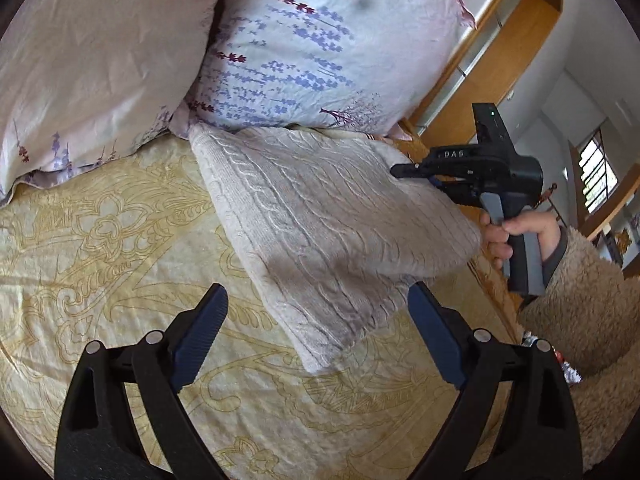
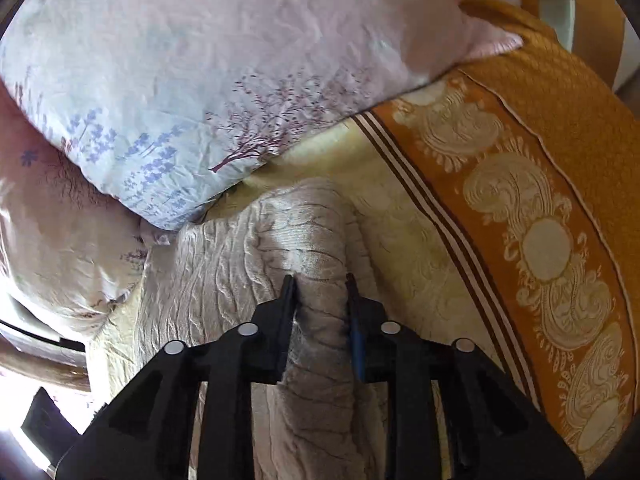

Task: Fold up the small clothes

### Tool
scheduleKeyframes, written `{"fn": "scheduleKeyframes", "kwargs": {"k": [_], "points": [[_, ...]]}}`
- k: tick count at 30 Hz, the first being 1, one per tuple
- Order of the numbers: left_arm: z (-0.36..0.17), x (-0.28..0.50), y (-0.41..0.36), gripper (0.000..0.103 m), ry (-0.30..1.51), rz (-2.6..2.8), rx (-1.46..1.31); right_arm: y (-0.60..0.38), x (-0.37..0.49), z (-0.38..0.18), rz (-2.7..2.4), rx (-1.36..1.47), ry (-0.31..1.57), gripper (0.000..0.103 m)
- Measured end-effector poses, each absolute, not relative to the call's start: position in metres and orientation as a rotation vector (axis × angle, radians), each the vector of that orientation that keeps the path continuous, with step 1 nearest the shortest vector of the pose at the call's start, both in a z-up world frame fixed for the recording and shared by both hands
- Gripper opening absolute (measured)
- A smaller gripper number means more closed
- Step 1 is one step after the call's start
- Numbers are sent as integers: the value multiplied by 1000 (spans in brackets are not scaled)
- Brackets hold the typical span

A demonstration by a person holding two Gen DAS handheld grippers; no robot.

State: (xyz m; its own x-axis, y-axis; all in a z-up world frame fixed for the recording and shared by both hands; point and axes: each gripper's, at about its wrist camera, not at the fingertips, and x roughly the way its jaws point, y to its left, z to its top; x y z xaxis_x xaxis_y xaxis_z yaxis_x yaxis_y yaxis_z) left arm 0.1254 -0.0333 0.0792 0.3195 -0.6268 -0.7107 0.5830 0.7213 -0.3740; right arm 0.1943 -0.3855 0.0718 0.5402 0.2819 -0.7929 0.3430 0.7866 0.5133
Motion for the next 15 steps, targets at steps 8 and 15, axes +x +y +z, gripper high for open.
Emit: {"fn": "scheduleKeyframes", "kwargs": {"k": [8,15], "points": [[77,90,-58,87,837,-798,235,-398,130,106,70,707,912,57],[60,69,-77,64,769,-763,446,-385,102,91,77,739,960,57]]}}
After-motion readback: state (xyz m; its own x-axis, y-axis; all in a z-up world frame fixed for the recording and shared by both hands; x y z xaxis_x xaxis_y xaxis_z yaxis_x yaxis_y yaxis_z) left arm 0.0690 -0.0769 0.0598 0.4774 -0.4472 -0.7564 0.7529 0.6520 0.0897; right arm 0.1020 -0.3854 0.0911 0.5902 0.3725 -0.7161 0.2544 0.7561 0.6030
